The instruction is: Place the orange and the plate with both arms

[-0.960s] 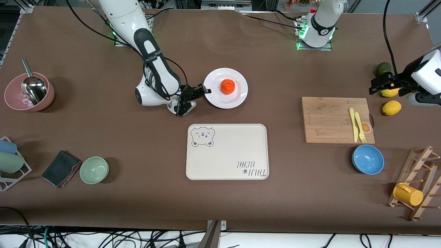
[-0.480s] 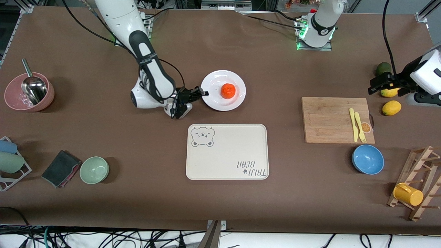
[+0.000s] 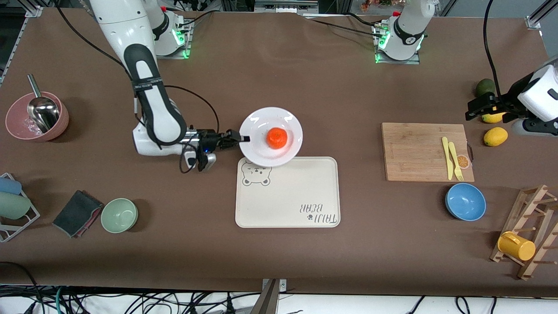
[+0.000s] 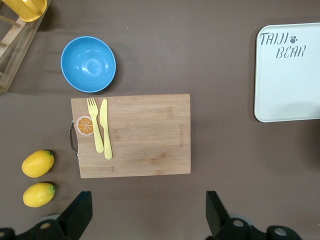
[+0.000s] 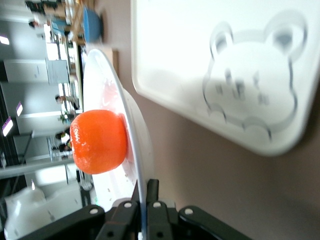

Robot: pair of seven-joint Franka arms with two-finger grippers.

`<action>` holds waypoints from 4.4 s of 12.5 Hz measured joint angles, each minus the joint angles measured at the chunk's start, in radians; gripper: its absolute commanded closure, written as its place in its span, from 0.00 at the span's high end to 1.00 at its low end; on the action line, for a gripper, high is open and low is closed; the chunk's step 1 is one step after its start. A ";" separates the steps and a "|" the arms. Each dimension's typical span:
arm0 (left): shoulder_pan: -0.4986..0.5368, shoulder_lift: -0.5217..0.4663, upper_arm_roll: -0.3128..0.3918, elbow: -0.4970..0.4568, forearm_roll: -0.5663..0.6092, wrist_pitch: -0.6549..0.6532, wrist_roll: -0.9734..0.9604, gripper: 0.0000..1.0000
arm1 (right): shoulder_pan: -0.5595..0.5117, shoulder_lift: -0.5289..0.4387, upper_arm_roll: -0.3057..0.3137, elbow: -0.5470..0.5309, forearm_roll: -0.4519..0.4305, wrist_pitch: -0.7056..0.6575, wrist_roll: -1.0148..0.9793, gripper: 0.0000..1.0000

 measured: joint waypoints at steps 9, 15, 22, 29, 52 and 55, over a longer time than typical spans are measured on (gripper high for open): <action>0.015 0.045 0.012 -0.001 0.000 0.060 0.000 1.00 | -0.015 0.405 0.038 0.493 0.183 0.219 0.164 0.00; 0.017 0.045 0.009 -0.001 0.000 0.061 0.001 1.00 | 0.018 0.423 0.047 0.549 0.157 0.252 0.171 1.00; 0.010 0.045 -0.003 -0.001 0.000 0.061 0.005 1.00 | 0.034 0.321 0.016 0.568 -0.417 0.257 0.289 1.00; 0.009 0.043 -0.017 0.000 0.000 0.058 0.074 1.00 | 0.041 0.198 -0.189 0.572 -1.028 -0.011 0.394 1.00; 0.011 0.030 -0.020 0.004 0.000 0.045 0.076 1.00 | -0.612 -0.680 0.213 0.176 -1.424 -0.372 0.636 1.00; 0.011 0.029 -0.020 0.004 0.000 0.040 0.076 1.00 | -0.595 -0.640 0.199 0.194 -1.424 -0.353 0.650 1.00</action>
